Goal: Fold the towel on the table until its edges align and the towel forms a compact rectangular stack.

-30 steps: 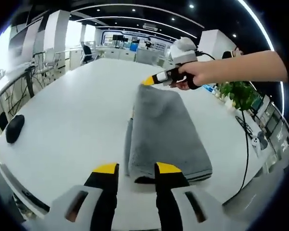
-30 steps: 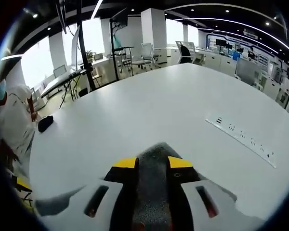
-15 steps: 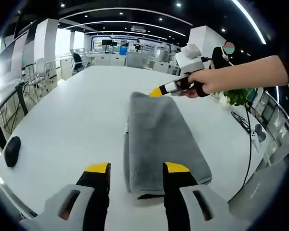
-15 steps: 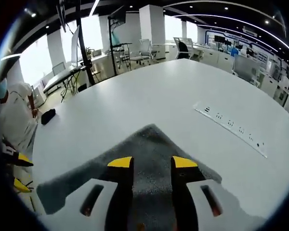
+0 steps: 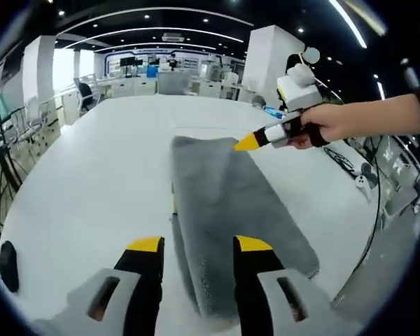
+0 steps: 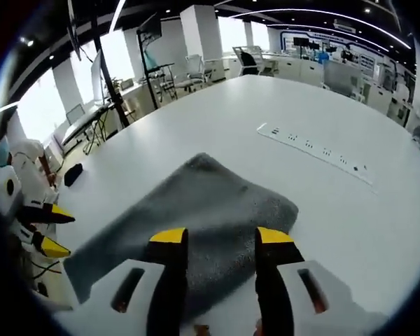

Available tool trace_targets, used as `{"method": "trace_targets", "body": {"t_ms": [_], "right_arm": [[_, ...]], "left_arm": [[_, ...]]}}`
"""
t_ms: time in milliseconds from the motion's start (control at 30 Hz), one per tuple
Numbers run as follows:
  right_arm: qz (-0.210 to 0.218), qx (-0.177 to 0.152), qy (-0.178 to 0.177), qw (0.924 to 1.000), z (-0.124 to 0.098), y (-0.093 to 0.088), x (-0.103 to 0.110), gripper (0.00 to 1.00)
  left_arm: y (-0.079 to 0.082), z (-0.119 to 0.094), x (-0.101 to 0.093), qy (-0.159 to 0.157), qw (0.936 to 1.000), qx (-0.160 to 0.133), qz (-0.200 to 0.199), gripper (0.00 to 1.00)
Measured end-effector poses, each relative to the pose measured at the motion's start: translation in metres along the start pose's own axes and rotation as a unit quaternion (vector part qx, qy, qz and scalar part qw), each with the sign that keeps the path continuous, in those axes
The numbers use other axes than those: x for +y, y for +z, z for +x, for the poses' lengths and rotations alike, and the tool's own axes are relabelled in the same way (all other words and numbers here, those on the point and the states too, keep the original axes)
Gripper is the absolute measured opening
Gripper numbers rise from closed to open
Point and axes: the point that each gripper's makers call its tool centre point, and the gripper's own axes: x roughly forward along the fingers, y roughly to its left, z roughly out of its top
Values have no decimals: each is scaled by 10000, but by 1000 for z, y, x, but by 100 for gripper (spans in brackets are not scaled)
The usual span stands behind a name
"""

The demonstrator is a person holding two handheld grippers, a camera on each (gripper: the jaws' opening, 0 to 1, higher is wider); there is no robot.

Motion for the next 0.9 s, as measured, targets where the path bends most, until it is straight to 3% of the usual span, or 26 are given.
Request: {"method": "trace_targets", "body": {"t_ms": [233, 567, 900], "right_arm": [[242, 12, -107, 9996, -13, -23, -4, 37], [462, 140, -170, 9987, -23, -56, -4, 36], [903, 55, -61, 9959, -30, -78, 17, 34]], "left_arm": [[4, 25, 21, 113, 9998, -11, 147, 35], [19, 43, 25, 5, 9996, 7, 272, 35], [20, 66, 34, -89, 9991, 168, 391, 29]]}}
